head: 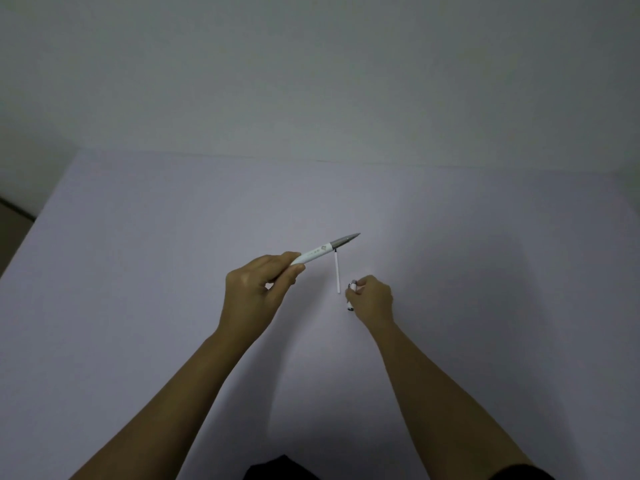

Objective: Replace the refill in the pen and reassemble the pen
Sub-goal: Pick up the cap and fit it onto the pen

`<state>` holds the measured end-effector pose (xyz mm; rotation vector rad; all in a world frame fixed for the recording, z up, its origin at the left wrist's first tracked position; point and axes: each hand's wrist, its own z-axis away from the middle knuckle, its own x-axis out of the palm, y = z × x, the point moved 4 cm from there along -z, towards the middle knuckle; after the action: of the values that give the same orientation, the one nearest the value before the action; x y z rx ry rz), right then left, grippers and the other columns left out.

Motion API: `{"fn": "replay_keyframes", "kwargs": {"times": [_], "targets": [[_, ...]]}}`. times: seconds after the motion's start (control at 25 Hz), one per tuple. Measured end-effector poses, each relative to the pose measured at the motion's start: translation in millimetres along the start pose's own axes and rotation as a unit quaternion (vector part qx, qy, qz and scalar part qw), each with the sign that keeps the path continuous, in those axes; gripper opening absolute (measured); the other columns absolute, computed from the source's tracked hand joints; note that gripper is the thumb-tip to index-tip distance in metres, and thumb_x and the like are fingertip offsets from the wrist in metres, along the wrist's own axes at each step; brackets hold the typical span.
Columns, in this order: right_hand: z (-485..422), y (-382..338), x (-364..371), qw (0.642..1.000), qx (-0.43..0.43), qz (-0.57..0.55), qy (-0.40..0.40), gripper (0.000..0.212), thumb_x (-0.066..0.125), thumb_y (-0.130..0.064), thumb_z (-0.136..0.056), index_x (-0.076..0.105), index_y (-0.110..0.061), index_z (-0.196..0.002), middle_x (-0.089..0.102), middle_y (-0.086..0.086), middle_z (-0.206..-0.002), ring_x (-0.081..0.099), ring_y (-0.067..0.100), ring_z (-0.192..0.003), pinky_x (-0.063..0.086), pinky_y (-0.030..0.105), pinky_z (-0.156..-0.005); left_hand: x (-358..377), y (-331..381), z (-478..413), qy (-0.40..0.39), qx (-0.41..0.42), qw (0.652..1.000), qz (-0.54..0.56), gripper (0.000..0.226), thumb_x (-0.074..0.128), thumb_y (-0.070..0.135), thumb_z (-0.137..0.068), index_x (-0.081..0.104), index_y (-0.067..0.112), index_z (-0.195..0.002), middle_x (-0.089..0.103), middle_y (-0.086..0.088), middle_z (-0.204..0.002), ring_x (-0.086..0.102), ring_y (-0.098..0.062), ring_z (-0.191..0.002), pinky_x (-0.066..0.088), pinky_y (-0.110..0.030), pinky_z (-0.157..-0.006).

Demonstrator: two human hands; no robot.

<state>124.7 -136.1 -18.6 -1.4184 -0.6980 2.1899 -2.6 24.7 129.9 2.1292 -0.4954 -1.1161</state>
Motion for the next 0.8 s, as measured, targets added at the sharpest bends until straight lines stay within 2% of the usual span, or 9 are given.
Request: {"fn": "replay_keyframes", "kwargs": {"times": [0.08,0.16,0.2,0.28,0.36,0.44,0.52,0.68,0.8], "targets": [[-3,-1,-13,0.998,0.034,-0.051,0.011,0.02,0.063,-0.021,-0.085,0.068,-0.002,-0.09,0.07,0.009,-0.082,0.065,0.023,-0.081,0.04,0.011,-0.055,1,-2,0,0.001,-0.003,1.0,-0.001,0.03,0.058,0.03,-0.085,0.072,0.008,-0.098,0.07,0.0,-0.069,0.058,-0.008,-0.068,0.038,-0.002,-0.062],[-6,-6,-31,0.986,0.056,-0.156,0.018,0.023,0.06,-0.026,-0.086,0.07,-0.008,-0.077,0.067,0.002,-0.067,0.061,0.017,-0.07,0.041,0.009,-0.054,0,-4,-1,0.003,-0.008,1.0,-0.008,0.03,0.058,0.03,-0.084,0.072,0.008,-0.098,0.071,-0.001,-0.071,0.058,-0.008,-0.067,0.04,-0.004,-0.061],[-6,-11,-40,0.966,0.06,-0.252,0.011,0.022,0.061,-0.026,-0.086,0.07,-0.008,-0.076,0.068,0.002,-0.068,0.061,0.013,-0.068,0.044,0.011,-0.061,-1,-5,-1,0.006,-0.012,1.0,-0.01,0.03,0.058,0.031,-0.084,0.072,0.009,-0.098,0.071,0.0,-0.072,0.058,-0.008,-0.067,0.04,-0.004,-0.061],[-1,-25,-59,0.899,0.054,-0.434,-0.023,0.018,0.064,-0.023,-0.085,0.068,-0.005,-0.087,0.071,0.005,-0.08,0.064,0.008,-0.074,0.05,0.018,-0.07,-3,-9,0,0.01,-0.024,1.0,-0.007,0.028,0.063,0.03,-0.082,0.072,0.009,-0.099,0.07,0.0,-0.073,0.057,-0.007,-0.068,0.039,-0.002,-0.062],[10,-39,-76,0.851,0.038,-0.522,-0.046,0.011,0.063,-0.019,-0.087,0.066,-0.009,-0.089,0.073,-0.003,-0.08,0.067,0.003,-0.077,0.053,0.014,-0.069,-5,-12,2,0.012,-0.036,0.999,0.001,0.026,0.064,0.025,-0.081,0.072,0.009,-0.1,0.071,-0.001,-0.074,0.058,-0.004,-0.07,0.039,-0.002,-0.063],[21,-51,-88,0.823,0.029,-0.564,-0.056,0.009,0.06,-0.015,-0.089,0.067,-0.012,-0.085,0.073,-0.006,-0.076,0.067,0.001,-0.076,0.054,0.012,-0.067,-5,-11,5,0.01,-0.036,0.999,0.001,0.025,0.064,0.023,-0.08,0.072,0.01,-0.1,0.071,0.0,-0.076,0.057,0.002,-0.072,0.039,-0.002,-0.063],[31,-59,-93,0.81,0.027,-0.582,-0.064,0.012,0.059,-0.014,-0.09,0.067,-0.013,-0.083,0.071,-0.005,-0.079,0.067,0.001,-0.075,0.054,0.012,-0.067,-6,-7,8,0.01,-0.032,0.999,-0.001,0.025,0.064,0.024,-0.08,0.072,0.009,-0.1,0.071,0.0,-0.076,0.057,0.002,-0.071,0.039,-0.001,-0.064],[44,-72,-94,0.807,0.004,-0.583,-0.093,0.011,0.057,-0.015,-0.091,0.066,-0.012,-0.086,0.069,-0.002,-0.087,0.067,0.001,-0.079,0.054,0.012,-0.069,-8,1,11,0.003,-0.008,1.0,-0.014,0.034,0.057,0.034,-0.082,0.072,0.009,-0.098,0.072,-0.001,-0.077,0.057,-0.005,-0.073,0.039,0.0,-0.065],[50,-78,-94,0.808,-0.013,-0.581,-0.102,0.009,0.056,-0.015,-0.091,0.064,-0.012,-0.089,0.068,0.0,-0.092,0.067,0.002,-0.082,0.054,0.012,-0.07,-11,4,12,0.009,-0.001,1.0,-0.018,0.034,0.056,0.034,-0.082,0.072,0.009,-0.098,0.072,-0.001,-0.077,0.056,-0.005,-0.072,0.039,0.0,-0.066]]}}
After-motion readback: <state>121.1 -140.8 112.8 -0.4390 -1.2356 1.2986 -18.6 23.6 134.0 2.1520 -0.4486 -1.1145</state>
